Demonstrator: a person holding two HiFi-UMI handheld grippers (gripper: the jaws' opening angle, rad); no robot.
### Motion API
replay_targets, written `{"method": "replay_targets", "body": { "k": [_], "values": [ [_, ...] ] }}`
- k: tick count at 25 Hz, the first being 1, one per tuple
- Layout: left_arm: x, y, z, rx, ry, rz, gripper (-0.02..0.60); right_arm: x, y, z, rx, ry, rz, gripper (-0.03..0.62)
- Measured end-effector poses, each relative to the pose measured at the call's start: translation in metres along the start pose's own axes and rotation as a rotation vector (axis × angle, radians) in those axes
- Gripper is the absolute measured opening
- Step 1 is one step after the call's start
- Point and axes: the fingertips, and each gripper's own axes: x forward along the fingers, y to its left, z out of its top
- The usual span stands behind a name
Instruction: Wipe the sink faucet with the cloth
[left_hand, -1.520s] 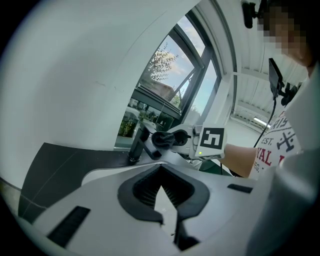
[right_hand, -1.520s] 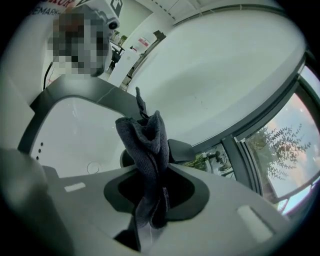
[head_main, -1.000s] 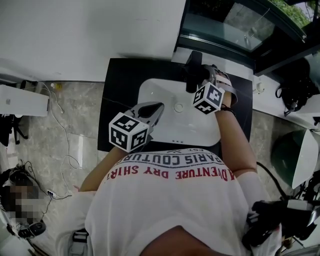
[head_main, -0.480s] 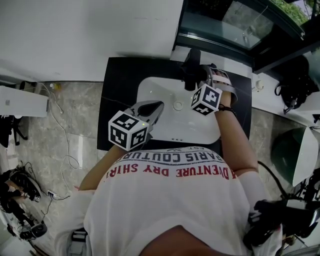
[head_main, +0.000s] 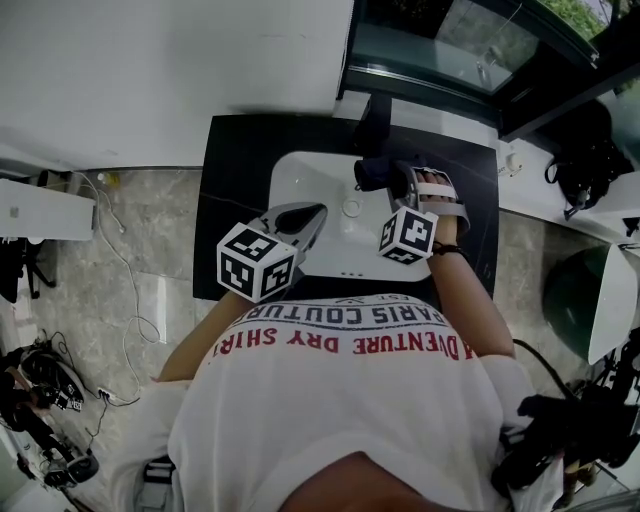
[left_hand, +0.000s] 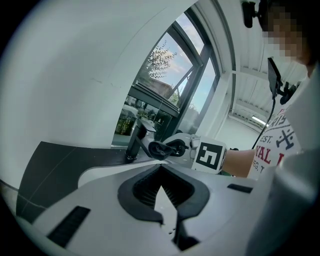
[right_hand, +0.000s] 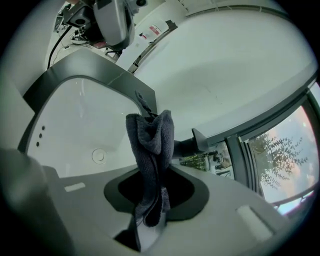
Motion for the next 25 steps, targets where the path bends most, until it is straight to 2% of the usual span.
{"method": "replay_targets", "body": {
  "k": [8,25],
  "values": [
    [0.0,-0.002,-0.003,-0.003,-0.004,0.005,0.002,0.002,0.0,-0.004,0.023,0.0,0.009,0.081],
    [-0.003,0.012,0.0,-0.027,-0.01,0.022,0.002,0.046,-0.054,-0.006,0.066,0.089,0.005,0.082]
  ]
}}
